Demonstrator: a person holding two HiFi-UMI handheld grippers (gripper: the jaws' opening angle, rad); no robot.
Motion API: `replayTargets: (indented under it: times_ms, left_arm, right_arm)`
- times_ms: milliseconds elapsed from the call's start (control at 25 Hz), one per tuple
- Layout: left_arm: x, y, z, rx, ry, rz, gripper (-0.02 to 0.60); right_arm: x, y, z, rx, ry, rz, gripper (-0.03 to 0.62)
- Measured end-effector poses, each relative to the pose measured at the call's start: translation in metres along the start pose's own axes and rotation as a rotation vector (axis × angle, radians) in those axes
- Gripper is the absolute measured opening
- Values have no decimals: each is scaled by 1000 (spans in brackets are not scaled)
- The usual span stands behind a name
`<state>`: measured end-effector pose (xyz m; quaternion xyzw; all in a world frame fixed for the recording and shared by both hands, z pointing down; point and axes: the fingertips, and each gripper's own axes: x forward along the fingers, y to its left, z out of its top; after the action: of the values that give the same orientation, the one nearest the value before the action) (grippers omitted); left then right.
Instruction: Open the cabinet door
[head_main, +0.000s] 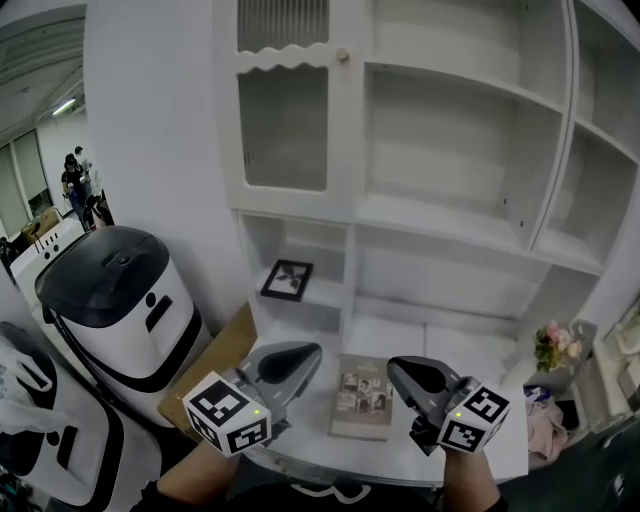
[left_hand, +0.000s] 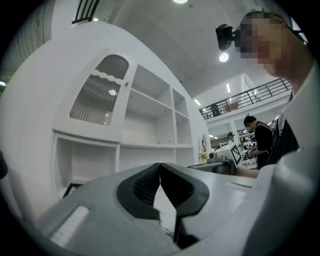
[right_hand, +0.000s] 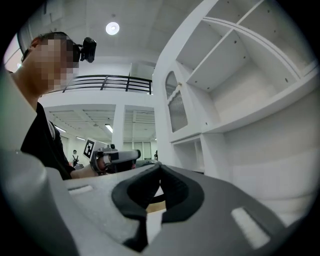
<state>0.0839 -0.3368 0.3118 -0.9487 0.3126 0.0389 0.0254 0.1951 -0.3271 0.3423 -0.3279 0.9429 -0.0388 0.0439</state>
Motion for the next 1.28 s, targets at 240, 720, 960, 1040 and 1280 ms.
replayTargets:
  times_ms: [240,720,960,1040,1280]
  left_arm:
    - [54,51,61,129,-79,41,11]
    - [121,96,205,471,-234,127,120]
    - [135,114,264,610,-275,206,133]
    - [141,119,285,636,-293,220,148]
    - [166,151,322,666,-275,304,190]
  right_arm:
    - [24,-52,49,-103,-7,31,2]
    - [52,-91,115,-233,-51,126,2]
    - [52,-97,124,-239,-68,123,2]
    - [51,-98,125,-245,-62,122,2]
    - [56,-96,117,-257,-31,128,2]
